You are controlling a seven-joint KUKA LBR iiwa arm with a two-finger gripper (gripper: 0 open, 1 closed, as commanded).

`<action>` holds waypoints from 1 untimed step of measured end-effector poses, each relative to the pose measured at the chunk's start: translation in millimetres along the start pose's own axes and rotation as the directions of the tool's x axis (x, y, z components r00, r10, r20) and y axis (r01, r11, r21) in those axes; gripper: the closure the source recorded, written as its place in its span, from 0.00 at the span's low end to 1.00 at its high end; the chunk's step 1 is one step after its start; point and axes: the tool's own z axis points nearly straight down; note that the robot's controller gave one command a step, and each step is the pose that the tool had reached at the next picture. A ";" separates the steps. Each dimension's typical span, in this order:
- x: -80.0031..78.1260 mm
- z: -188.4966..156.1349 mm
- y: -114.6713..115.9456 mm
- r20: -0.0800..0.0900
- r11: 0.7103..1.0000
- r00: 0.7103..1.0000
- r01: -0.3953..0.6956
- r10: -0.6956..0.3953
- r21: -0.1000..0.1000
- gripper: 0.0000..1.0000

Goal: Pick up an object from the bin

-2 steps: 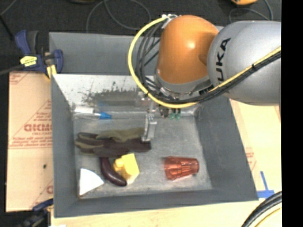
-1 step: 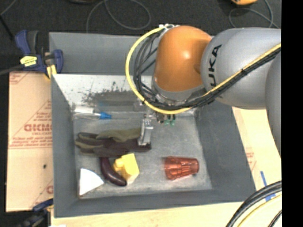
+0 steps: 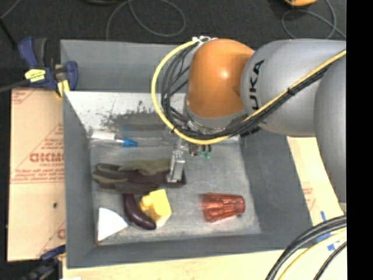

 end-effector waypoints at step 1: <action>2.1 3.1 -6.3 -0.014 0.992 0.992 0.126 -0.126 0.002 0.00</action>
Offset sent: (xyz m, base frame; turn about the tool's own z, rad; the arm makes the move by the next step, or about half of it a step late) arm 0.0100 0.0048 -0.0509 -0.0500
